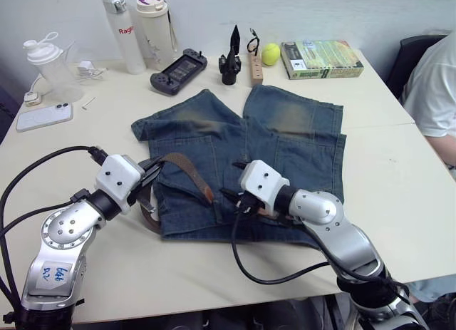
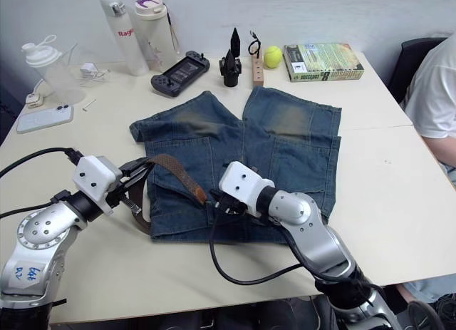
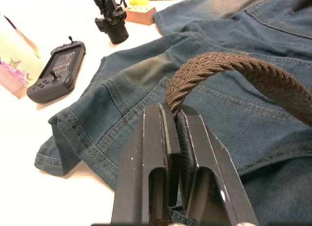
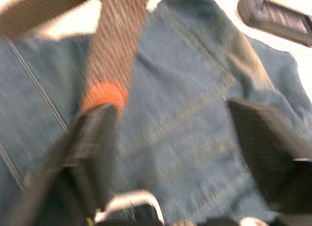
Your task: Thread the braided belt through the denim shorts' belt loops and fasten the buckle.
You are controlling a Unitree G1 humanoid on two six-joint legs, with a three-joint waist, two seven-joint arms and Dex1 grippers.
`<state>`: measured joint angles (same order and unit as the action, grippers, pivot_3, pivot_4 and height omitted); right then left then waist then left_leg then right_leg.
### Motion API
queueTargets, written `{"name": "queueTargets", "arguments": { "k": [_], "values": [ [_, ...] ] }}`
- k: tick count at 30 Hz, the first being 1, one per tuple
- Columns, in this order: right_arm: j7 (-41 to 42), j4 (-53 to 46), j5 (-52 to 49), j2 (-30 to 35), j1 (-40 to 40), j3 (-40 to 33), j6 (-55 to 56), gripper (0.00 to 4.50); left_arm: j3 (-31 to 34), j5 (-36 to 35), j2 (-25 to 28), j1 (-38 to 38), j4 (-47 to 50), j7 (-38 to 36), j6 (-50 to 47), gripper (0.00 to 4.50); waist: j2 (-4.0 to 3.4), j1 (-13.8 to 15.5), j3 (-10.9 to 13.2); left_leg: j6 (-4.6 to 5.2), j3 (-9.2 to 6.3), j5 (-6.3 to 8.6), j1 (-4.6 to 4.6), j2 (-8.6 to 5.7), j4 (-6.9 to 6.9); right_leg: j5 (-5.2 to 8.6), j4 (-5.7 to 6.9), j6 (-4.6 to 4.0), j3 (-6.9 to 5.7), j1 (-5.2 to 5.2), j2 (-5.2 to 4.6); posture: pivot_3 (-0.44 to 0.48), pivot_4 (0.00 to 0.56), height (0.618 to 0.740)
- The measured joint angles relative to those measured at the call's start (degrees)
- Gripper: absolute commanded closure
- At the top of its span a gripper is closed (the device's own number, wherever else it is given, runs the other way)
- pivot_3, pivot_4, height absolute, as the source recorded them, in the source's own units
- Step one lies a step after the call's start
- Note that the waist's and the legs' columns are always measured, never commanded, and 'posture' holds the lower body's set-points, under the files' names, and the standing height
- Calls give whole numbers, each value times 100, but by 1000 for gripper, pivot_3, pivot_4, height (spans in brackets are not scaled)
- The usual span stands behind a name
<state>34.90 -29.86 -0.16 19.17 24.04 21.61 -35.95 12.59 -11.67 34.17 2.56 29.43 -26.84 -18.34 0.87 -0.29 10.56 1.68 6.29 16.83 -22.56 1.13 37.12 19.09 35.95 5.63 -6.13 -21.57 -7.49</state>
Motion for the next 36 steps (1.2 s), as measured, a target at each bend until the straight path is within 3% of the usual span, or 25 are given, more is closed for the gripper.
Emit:
{"name": "queueTargets", "arguments": {
  "k": [5, 14, 17, 24, 33, 34, 36],
  "values": [
    [23, 493, -16, -235, 129, 305, 154, 57, -54, 10, -35, 176, 77, 62, -74, 4500, 0, -3, 0, 0, 1, 0, -2, -1, 2, 0, 0, 0, 0, 0, -1, 0, 150, 740],
    [-811, 1281, 757, -631, 400, 593, 240, 57, -171, -55, -172, 317, 190, 65, -172, 4500, 0, -23, 0, -2, 2, -1, -1, -2, 2, 0, 2, 0, 1, -2, 1, 0, 150, 740],
    [-1010, 1325, 1039, -614, 398, 615, 254, 907, -171, -54, -172, 298, 190, 65, -172, 4500, 0, -26, 0, -2, 2, -1, -1, -2, 2, 0, 2, 0, 1, -2, 1, 0, 150, 740],
    [-1109, 956, 1349, -372, -15, 525, 294, 4462, -175, -8, -171, 186, 182, 62, -157, 4500, 0, -15, 0, -3, 4, -1, -1, -3, 1, 0, 0, 0, 2, -2, 0, 0, 150, 740],
    [-1250, 846, 2073, -62, 163, 675, 729, 4488, -266, 79, -139, 92, 187, -69, -192, 4500, 0, -61, 0, -6, 3, -3, -2, -2, 0, 0, -1, 0, 1, -3, 1, 0, 150, 740],
    [-1259, 888, 2208, 49, 212, 729, 860, 4500, -270, 45, -134, 79, 199, -116, -235, 3713, 0, -61, 0, -6, 3, -3, -1, -3, 0, 0, 0, 0, 1, -3, 1, 0, 150, 740],
    [-1276, 1025, 2455, 217, 267, 764, 1104, 4500, -232, -182, -157, 24, 247, -199, -320, 3065, 0, -64, 0, -6, 2, -3, -1, -3, 1, 0, 0, 0, 2, -2, -1, 0, 150, 740]
  ]
}}
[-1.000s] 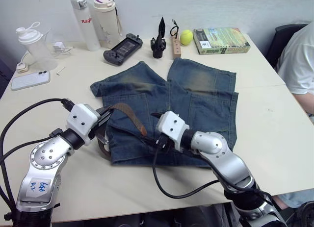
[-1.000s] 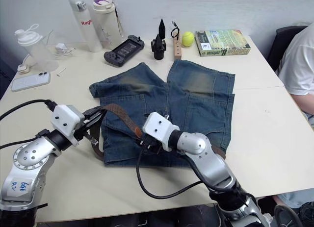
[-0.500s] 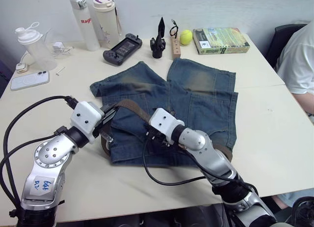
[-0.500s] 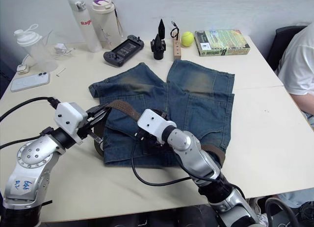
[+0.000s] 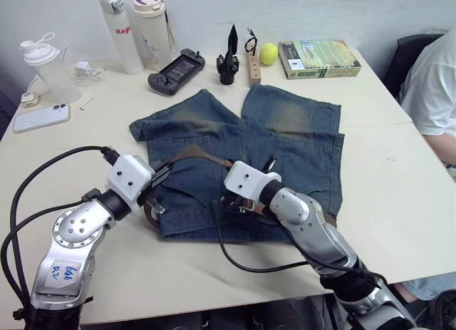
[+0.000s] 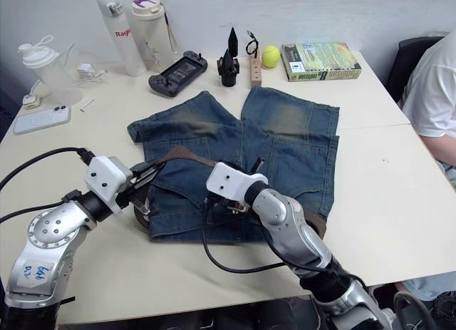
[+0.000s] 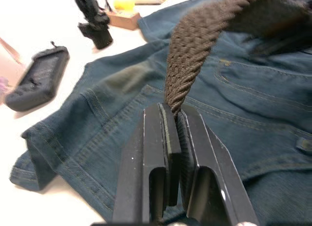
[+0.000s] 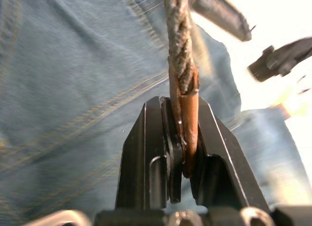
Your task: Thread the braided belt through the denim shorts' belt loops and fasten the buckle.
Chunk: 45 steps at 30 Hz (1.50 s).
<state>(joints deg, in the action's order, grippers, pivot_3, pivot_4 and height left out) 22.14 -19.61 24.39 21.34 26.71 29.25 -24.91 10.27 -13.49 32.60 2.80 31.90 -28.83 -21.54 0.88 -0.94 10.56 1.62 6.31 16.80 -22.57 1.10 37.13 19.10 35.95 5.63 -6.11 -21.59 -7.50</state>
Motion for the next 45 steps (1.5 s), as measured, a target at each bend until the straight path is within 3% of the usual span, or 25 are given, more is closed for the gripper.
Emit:
{"name": "queueTargets", "arguments": {
  "k": [4, 6, 7, 9, 10, 14, 21, 22, 24, 30, 42, 43, 45],
  "values": [
    [-37, 372, 408, 251, 58, 4, 499, 4500, 562, -1363, 151, 35, 374, -188, -1158, 1221, 1, -39, 1, -3, -5, -2, 0, 4, 1, 0, 1, 0, -1, 1, 3, 0, 150, 740],
    [-36, 486, 547, 304, 132, 1, 735, 4500, 1146, -2594, 414, 165, 383, -175, -1993, 1221, 1, -63, 1, -7, -11, -5, 1, 5, 1, 1, 1, -1, -2, 2, 4, 0, 150, 740],
    [-37, 549, 626, 309, 183, -4, 900, 4500, 1619, -3830, 545, 188, 333, -39, -2483, 1221, 1, -72, 1, -7, -13, -5, 2, 5, 1, 1, 2, -2, -1, 4, 4, 0, 150, 740],
    [-39, 628, 726, 320, 219, -8, 1029, 4500, 1917, -4984, 665, 141, 295, 167, -2744, 1221, 2, -87, 1, -7, -19, -5, 2, 7, 2, 2, 1, -2, -2, 6, 4, 0, 150, 740],
    [-50, 713, 816, 327, 255, -9, 1163, 4500, 2117, -6305, 792, 20, 194, 500, -2839, 1221, 2, -86, 1, -7, -24, -5, 2, 6, 1, 2, 0, -2, -2, 7, 3, 0, 150, 740],
    [-180, 887, 978, 221, 339, -19, 1523, 4500, 2019, -8530, 752, -919, 187, 1430, -2753, 1221, 1, -94, 1, -7, -30, -5, 16, 2, 2, 2, -1, -2, 2, 25, 0, 0, 150, 740],
    [-318, 934, 1213, -52, 402, -16, 1984, 4500, 523, -9752, -62, -1394, 91, 3383, -2138, 1221, 6, -20, 2, -4, -71, -8, 15, -17, 22, 4, -8, -6, 12, 47, 0, 0, 150, 740],
    [-331, 938, 1261, -46, 403, -17, 2047, 4500, 425, -9775, -240, -1347, 87, 3626, -2007, 1221, 4, -19, 2, -3, -70, -8, 17, -21, 19, 4, -8, -5, 13, 55, 0, 0, 150, 740],
    [-345, 973, 1389, -4, 398, -16, 2247, 4500, 223, -9809, -1099, -1041, 11, 4174, -1585, 1221, 9, 4, 1, 0, -75, -10, 16, -23, 23, 4, -15, -4, 8, 64, 5, 0, 150, 740],
    [-359, 1002, 1544, -25, 278, -18, 2402, 4500, 125, -9871, -1823, -534, -132, 5313, -1110, 1221, 23, 33, -5, -4, -82, -15, 21, -14, 21, 4, -30, -4, 0, 82, 21, 0, 150, 740],
    [-275, 998, 1621, -184, 150, -36, 2406, 4500, 277, -9873, -2023, -621, -128, 5739, -1171, 1221, 23, 85, -5, -5, -89, -15, 23, -15, 24, 5, -41, -3, -1, 89, 42, 0, 150, 740],
    [-267, 998, 1620, -185, 147, -36, 2406, 4500, 280, -9873, -2011, -627, -128, 5729, -1207, 1717, 23, 85, -5, -5, -89, -15, 23, -15, 24, 5, -41, -3, 0, 90, 42, 0, 150, 740],
    [-257, 998, 1621, -190, 134, -37, 2406, 4500, 279, -9873, -1949, -638, -129, 5641, -1349, 1916, 23, 83, -5, -5, -89, -15, 24, -14, 23, 5, -41, -3, 0, 89, 47, 0, 150, 740]
  ]
}}
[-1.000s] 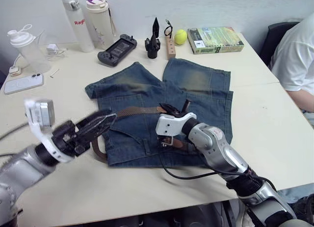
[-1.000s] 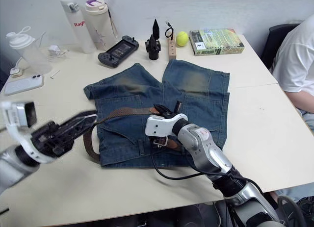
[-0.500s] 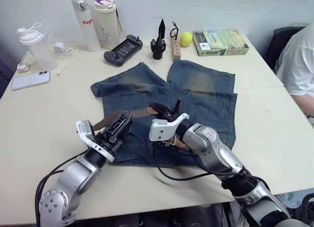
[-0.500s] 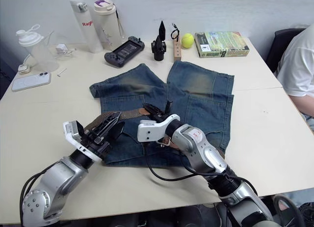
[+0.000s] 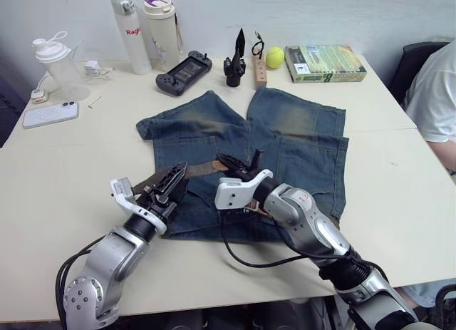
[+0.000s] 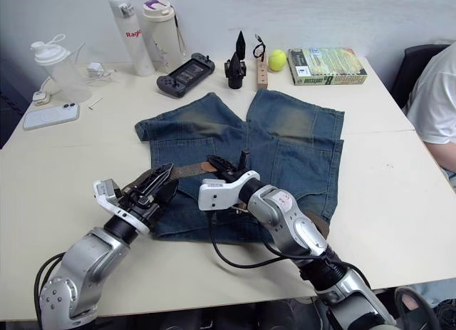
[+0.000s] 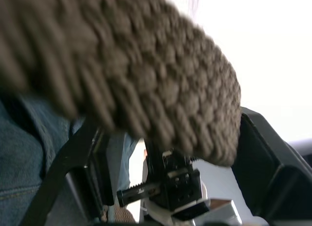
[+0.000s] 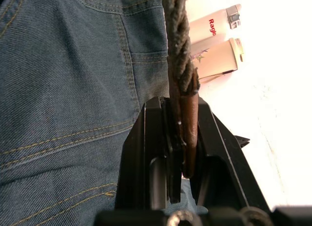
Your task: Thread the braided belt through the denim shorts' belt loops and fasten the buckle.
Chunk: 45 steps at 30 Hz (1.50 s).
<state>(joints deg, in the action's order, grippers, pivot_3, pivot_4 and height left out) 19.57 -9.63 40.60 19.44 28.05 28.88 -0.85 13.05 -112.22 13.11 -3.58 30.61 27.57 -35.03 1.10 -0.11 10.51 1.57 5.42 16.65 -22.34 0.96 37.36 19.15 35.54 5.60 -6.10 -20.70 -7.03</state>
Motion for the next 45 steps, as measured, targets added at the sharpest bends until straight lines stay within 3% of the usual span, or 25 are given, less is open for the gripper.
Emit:
{"name": "queueTargets", "arguments": {
  "k": [5, 7, 12, 19, 25, 26, 29, 31, 34, 38, 40, 45],
  "values": [
    [2, -2, 11, -20, -16, -1, 0, 4500, -15, 0, 11, 58, -4, 36, -112, 1916, 0, 0, 0, -2, -2, -1, 0, 6, 0, 0, -2, 0, 7, 1, 23, 0, 150, 740],
    [3, -16, 28, -26, -30, -6, -2, 4500, -20, 0, 8, 100, -9, 97, -115, 2470, 0, -1, 0, -4, -3, -1, 0, 8, -1, 0, -3, 0, 10, 1, 26, 0, 150, 740],
    [48, -39, 39, -38, -109, -34, -52, 4500, -63, -5, -78, 380, -124, 304, -112, 4477, 0, 3, 0, -6, -5, -2, 0, 10, -1, 0, -12, -1, 10, 2, 30, 0, 150, 740],
    [140, -131, 37, -55, -182, -165, -131, 4500, -68, -9, -94, 569, -287, 402, -262, 4477, -1, 2, 0, -9, -5, -2, 0, 17, -5, 1, -12, -2, 9, 2, 38, 0, 150, 740],
    [381, -266, -342, -304, -352, -275, -334, 2056, 8, -8, 82, 705, -423, 324, -429, 4500, -1, 1, 1, -12, -6, -3, 0, 19, -8, 2, -12, -4, 10, 0, 40, 0, 150, 740],
    [403, -289, -379, -324, -366, -277, -351, 1490, 20, -8, 86, 727, -422, 287, -442, 4500, -1, 1, 1, -13, -6, -3, -1, 19, -8, 2, -12, -4, 10, 0, 39, 0, 150, 740],
    [577, -451, -658, -420, -425, -386, -534, 495, 68, -9, 162, 750, -445, 85, -540, 4500, -1, 2, 1, -13, -6, -3, -1, 19, -10, 2, -12, -4, 9, 0, 40, 0, 150, 740],
    [1332, -1095, -1753, -326, -755, -1001, -1160, 495, 429, -8, 824, 759, -714, -507, -989, 4500, -6, 11, 4, -15, -11, -3, -2, 20, -16, 3, -12, -6, 7, 0, 43, 0, 150, 740],
    [2142, -1597, -2768, 186, -1133, -1651, -1751, 495, 688, -11, 1420, 722, -1060, -1068, -1429, 4500, -7, 18, 7, -14, -11, -1, -5, 17, -20, 3, -15, -6, 10, -2, 38, 0, 150, 740],
    [3213, -2264, -4832, 786, -1561, -3003, -3340, 495, 866, -1, 2591, 205, -1679, -1750, -2157, 4500, -25, -13, 20, -22, -10, 8, -2, 32, -33, 7, -27, -14, 19, -6, 18, 0, 150, 740],
    [3470, -2510, -5741, 916, -1560, -3450, -4064, 495, 817, 20, 2743, 142, -1834, -1967, -2294, 4500, -28, -6, 22, -38, -11, 20, -1, 46, -32, 16, -29, -31, 14, -14, 15, 0, 150, 740],
    [3920, -2851, -7221, 1521, -1573, -3754, -4980, 495, 462, 345, 2806, 327, -1977, -2086, -2313, 4500, -40, 12, 30, -53, -9, 28, -4, 56, -35, 30, -3, -57, 12, -37, 11, 0, 150, 740]
  ]
}}
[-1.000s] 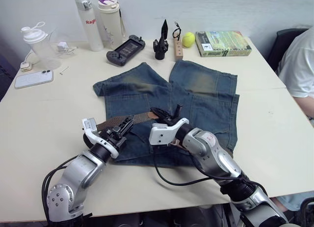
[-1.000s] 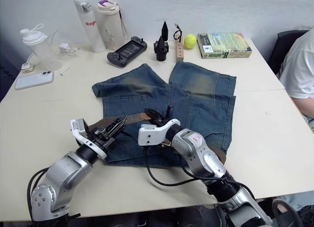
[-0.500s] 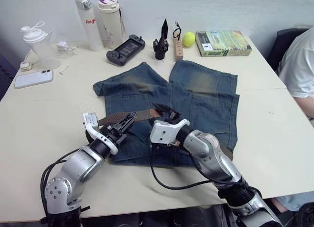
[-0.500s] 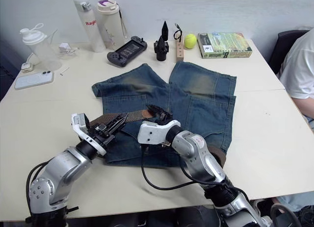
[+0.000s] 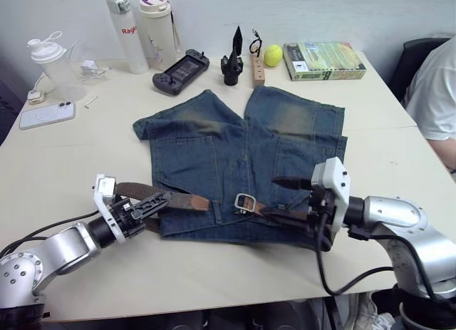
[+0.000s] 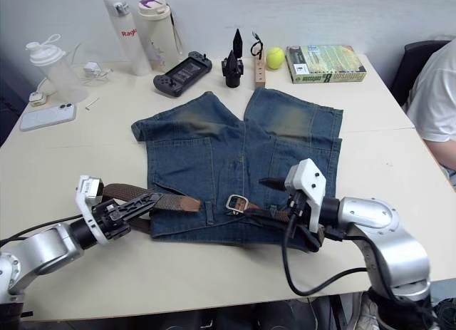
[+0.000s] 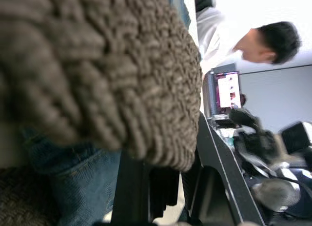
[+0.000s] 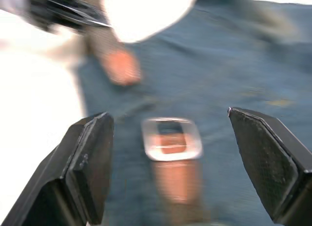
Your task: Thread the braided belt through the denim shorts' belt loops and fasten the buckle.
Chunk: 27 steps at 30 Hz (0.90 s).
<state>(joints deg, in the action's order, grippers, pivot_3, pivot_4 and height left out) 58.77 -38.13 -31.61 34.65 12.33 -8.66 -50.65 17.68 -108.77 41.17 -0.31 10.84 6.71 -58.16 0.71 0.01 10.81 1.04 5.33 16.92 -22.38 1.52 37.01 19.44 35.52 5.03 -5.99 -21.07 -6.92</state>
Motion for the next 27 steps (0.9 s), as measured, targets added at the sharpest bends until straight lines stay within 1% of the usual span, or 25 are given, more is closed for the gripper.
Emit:
{"name": "queueTargets", "arguments": {
  "k": [3, 8, 12, 18, 21, 23, 27],
  "values": [
    [-27, -7, -433, 284, 38, -125, -183, 495, -132, 261, -1, 12, 21, -86, 8, 4500, -1, -18, 1, 2, 8, 1, -2, -1, -1, 0, -1, 0, 1, -5, -4, 0, 150, 740],
    [-322, -9, -1023, 344, 241, -191, -329, 495, -200, 599, 25, -148, 245, -247, -4, 4500, -1, -22, 2, 2, 12, 1, -7, -1, -1, 0, 2, 0, 2, -14, -4, 0, 150, 740],
    [-551, -9, -1223, 485, 295, -180, -321, 495, -256, 789, 36, -261, 347, -318, -10, 4500, 1, -10, 3, 2, 11, 1, -9, -1, 2, 0, 2, 0, 1, -14, -7, 0, 150, 740],
    [-738, -8, -1405, 516, 309, -156, -308, 495, -255, 818, 18, -305, 424, -276, 20, 4500, 1, -9, 3, 2, 11, 2, -11, -3, 0, 0, 2, 0, 1, -17, -11, 0, 150, 740],
    [-836, -8, -1449, 520, 326, -120, -300, 495, -263, 852, -112, -288, 422, -138, 131, 4500, 1, -8, 4, 2, 11, 1, -12, -3, 1, 0, 3, 1, 1, -18, -11, 0, 150, 740],
    [-939, -9, -1527, 521, 337, -93, -297, 495, -332, 1008, -322, -210, 413, 8, 266, 4500, 1, -6, 4, 3, 11, 1, -13, -4, 3, 0, 4, 1, 0, -17, -10, 0, 150, 740],
    [-1082, -9, -1611, 521, 374, -71, -297, 495, -443, 1241, -458, -159, 422, 112, 341, 4500, 1, 7, 4, 5, 11, 0, -13, -7, 5, -1, 6, 3, -1, -17, -11, 0, 150, 740]
  ]
}}
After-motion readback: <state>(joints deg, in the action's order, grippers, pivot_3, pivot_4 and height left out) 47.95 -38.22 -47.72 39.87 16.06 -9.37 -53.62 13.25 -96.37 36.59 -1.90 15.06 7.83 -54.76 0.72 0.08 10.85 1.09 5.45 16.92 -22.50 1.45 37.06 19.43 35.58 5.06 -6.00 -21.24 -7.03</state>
